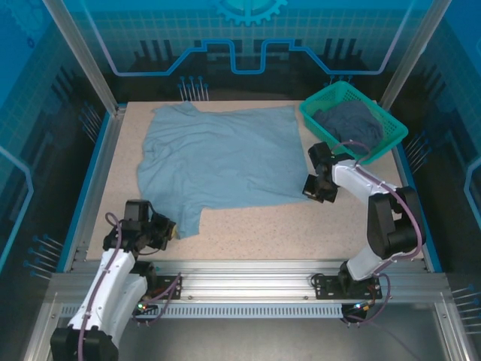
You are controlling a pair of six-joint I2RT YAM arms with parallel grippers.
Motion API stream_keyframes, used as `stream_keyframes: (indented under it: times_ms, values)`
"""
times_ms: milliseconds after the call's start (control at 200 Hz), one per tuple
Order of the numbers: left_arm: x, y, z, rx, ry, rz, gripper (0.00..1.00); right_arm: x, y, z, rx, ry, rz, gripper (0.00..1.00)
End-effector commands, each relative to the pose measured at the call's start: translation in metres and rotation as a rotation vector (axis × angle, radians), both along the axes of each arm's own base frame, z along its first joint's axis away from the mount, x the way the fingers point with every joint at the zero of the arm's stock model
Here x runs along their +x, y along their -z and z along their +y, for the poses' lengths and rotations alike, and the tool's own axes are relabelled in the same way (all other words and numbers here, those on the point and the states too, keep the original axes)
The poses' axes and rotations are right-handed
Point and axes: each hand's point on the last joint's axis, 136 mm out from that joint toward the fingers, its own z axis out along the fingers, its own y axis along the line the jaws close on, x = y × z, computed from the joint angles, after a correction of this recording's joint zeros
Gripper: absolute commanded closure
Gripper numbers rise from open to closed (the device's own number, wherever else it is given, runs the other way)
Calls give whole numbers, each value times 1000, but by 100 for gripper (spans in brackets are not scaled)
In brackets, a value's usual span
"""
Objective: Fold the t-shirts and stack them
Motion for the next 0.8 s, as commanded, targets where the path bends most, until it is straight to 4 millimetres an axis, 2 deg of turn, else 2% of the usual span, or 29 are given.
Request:
stream_keyframes:
  times_ms: [0, 205, 325, 405, 495, 605, 650, 795]
  values:
    - [7, -9, -7, -9, 1, -2, 100, -23, 5, -26, -88, 62, 64, 100]
    - [13, -14, -29, 8, 86, -18, 100, -33, 5, -45, -142, 97, 76, 100]
    - [19, -8, -40, -4, 125, -18, 100, -27, 12, -39, -117, 90, 89, 100]
    - [23, -12, -43, -7, 139, -20, 91, -22, 9, -38, -117, 95, 76, 100]
    - [24, -22, -40, 25, 158, -26, 87, -16, 0, -37, -112, 104, 42, 100]
    - [21, -24, -35, 61, 161, -6, 97, -13, -6, -39, -117, 111, 29, 100]
    - [15, -23, -29, 92, 157, 27, 100, -12, -7, -40, -119, 112, 30, 100]
    - [-18, -16, 0, 251, 150, 202, 100, -10, -8, -42, -134, 110, 34, 100]
